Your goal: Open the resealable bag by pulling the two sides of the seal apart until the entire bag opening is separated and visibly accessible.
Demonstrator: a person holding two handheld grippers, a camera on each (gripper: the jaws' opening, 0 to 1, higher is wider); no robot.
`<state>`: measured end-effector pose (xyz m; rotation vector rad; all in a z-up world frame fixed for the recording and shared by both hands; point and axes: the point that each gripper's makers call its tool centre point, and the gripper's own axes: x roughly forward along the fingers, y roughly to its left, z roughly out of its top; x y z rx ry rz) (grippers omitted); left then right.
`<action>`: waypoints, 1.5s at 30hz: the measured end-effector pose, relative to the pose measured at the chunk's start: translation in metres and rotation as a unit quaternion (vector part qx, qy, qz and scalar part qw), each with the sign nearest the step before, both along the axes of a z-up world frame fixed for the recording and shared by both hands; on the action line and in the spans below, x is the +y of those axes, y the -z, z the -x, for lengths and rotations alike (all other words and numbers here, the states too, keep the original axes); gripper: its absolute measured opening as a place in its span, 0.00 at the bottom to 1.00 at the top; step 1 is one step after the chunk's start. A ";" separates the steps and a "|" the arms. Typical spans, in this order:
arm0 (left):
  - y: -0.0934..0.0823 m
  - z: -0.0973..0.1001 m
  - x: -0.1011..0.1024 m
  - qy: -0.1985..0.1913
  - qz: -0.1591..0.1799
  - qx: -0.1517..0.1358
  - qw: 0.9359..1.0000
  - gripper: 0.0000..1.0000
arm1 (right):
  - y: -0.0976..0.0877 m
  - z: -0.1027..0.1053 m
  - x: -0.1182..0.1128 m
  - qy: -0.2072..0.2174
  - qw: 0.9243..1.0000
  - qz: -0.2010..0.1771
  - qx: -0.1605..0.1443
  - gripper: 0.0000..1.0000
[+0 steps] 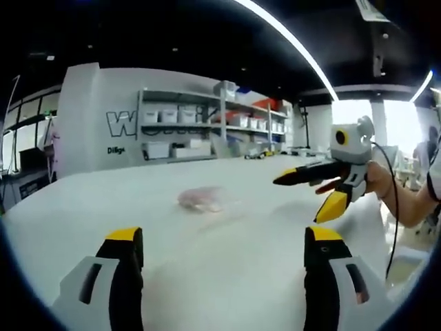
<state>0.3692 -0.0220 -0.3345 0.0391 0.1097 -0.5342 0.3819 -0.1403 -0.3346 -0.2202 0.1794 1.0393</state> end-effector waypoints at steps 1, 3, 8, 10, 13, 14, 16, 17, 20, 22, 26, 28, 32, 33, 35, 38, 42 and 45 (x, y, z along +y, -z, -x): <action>0.000 0.001 0.000 0.000 0.001 0.001 1.000 0.97 | 0.000 0.001 0.000 0.000 1.000 0.000 -0.001 0.85; -0.001 0.001 0.001 -0.002 0.001 -0.001 1.000 0.97 | 0.000 0.002 0.000 -0.001 1.000 0.001 0.000 0.85; -0.001 0.001 0.002 -0.006 -0.001 -0.004 1.000 0.99 | 0.000 0.003 0.000 -0.001 1.000 0.003 0.000 0.88; -0.001 0.002 0.002 -0.005 -0.001 -0.004 1.000 0.99 | 0.001 0.002 0.000 0.000 1.000 0.002 0.002 0.89; -0.002 0.003 0.002 -0.004 0.001 -0.005 1.000 0.99 | 0.003 0.002 0.000 0.004 1.000 0.001 0.009 0.95; -0.003 0.003 0.002 -0.003 0.003 -0.006 1.000 0.99 | 0.003 0.002 0.000 0.005 1.000 -0.001 0.011 0.98; -0.005 0.004 0.002 -0.002 0.007 -0.009 1.000 0.99 | 0.003 0.002 -0.001 0.008 1.000 -0.002 0.012 0.99; -0.005 0.004 0.003 -0.002 0.010 -0.009 1.000 1.00 | 0.004 0.002 -0.001 0.009 1.000 -0.001 0.012 0.99; -0.007 0.006 0.002 0.000 0.017 -0.010 1.000 1.00 | 0.004 0.002 -0.002 0.009 1.000 -0.001 0.015 0.99; -0.008 0.007 0.003 0.000 0.020 -0.011 1.000 1.00 | 0.005 0.003 -0.002 0.009 1.000 0.001 0.017 0.99; -0.007 0.009 0.002 0.003 0.020 -0.008 1.000 1.00 | 0.006 0.006 -0.002 0.008 1.000 0.003 0.020 0.99; -0.006 0.010 0.002 0.003 0.019 -0.007 1.000 1.00 | 0.006 0.008 -0.002 0.008 1.000 0.003 0.020 0.99; -0.007 0.012 0.003 0.001 0.021 -0.009 1.000 1.00 | 0.004 0.009 -0.004 0.012 1.000 0.000 0.018 0.99; -0.007 0.012 0.003 0.001 0.022 -0.009 1.000 1.00 | 0.004 0.009 -0.004 0.012 1.000 -0.001 0.017 0.99; -0.007 0.013 0.003 0.000 0.023 -0.008 1.000 1.00 | 0.004 0.010 -0.005 0.013 1.000 -0.002 0.016 0.99; -0.007 0.015 0.004 -0.001 0.022 -0.008 1.000 1.00 | 0.003 0.011 -0.007 0.017 1.000 -0.002 0.015 0.99; -0.006 0.016 0.004 -0.003 0.020 -0.005 1.000 1.00 | 0.002 0.013 -0.009 0.019 1.000 -0.002 0.013 0.99; -0.005 0.017 0.004 -0.005 0.017 -0.004 1.000 1.00 | 0.003 0.014 -0.011 0.023 1.000 -0.001 0.013 0.99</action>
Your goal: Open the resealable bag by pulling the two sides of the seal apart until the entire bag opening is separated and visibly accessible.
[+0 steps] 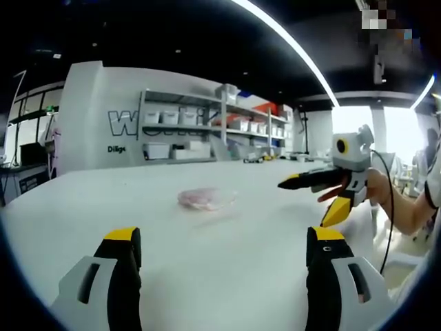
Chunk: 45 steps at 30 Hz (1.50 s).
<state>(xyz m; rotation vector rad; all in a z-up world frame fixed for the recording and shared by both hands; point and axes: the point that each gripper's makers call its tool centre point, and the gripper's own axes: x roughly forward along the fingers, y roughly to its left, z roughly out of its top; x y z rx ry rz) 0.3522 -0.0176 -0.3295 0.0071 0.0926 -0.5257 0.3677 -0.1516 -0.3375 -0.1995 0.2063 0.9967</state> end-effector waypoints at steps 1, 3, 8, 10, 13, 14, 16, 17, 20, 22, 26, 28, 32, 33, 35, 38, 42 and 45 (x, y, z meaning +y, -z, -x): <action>0.000 0.000 0.000 -0.001 -0.001 0.001 1.000 1.00 | 0.000 0.000 -0.001 0.002 1.000 0.000 -0.001 0.99; 0.001 0.001 0.000 -0.002 -0.002 0.001 1.000 1.00 | 0.000 0.001 -0.003 0.005 1.000 0.000 -0.002 0.99; 0.002 0.003 0.002 -0.009 -0.005 0.002 1.000 1.00 | 0.001 0.006 -0.009 0.015 1.000 0.003 -0.001 0.99; 0.004 0.003 0.004 -0.018 -0.009 0.006 1.000 1.00 | 0.002 0.008 -0.011 0.018 1.000 0.005 -0.001 0.99; 0.004 0.005 0.005 -0.020 -0.009 0.007 1.000 1.00 | 0.001 0.011 -0.013 0.025 1.000 0.003 -0.001 0.98; 0.004 0.006 0.005 -0.020 -0.007 0.005 1.000 1.00 | 0.001 0.011 -0.014 0.027 1.000 0.002 -0.001 0.98; 0.002 0.006 0.007 -0.024 -0.002 0.001 1.000 1.00 | 0.000 0.012 -0.015 0.030 1.000 0.001 0.000 0.98; 0.001 0.006 0.008 -0.027 0.001 0.001 1.000 1.00 | 0.000 0.014 -0.015 0.031 1.000 0.000 0.000 0.98; 0.001 0.006 0.009 -0.022 0.015 0.008 1.000 1.00 | 0.000 0.018 -0.015 0.032 0.999 0.001 -0.001 0.97; 0.001 0.007 0.009 -0.022 0.020 0.011 0.999 1.00 | 0.000 0.021 -0.015 0.032 0.999 0.004 -0.003 0.97; 0.002 0.009 0.011 -0.031 0.013 0.008 0.999 1.00 | 0.002 0.024 -0.017 0.036 0.999 0.004 -0.006 0.97; 0.002 0.009 0.011 -0.032 0.012 0.007 0.999 1.00 | 0.005 0.024 -0.020 0.038 0.999 0.003 -0.007 0.97; 0.002 0.008 0.013 -0.037 0.012 0.006 0.999 1.00 | 0.012 0.020 -0.024 0.051 0.999 -0.003 0.002 0.96; 0.001 0.008 0.013 -0.038 0.014 0.004 0.999 1.00 | 0.012 0.019 -0.025 0.055 0.998 -0.004 0.003 0.96; 0.000 0.008 0.014 -0.038 0.018 0.002 0.999 1.00 | 0.011 0.019 -0.025 0.057 0.998 -0.008 0.003 0.96; -0.001 0.009 0.014 -0.032 0.028 0.007 0.999 1.00 | 0.009 0.018 -0.024 0.064 0.998 -0.009 -0.002 0.97; -0.005 0.011 0.014 -0.027 0.040 -0.001 0.999 1.00 | 0.008 0.022 -0.017 0.063 0.998 0.001 -0.009 0.97; -0.005 0.012 0.016 -0.027 0.042 0.002 0.999 1.00 | 0.011 0.025 -0.013 0.060 0.998 0.012 -0.016 0.98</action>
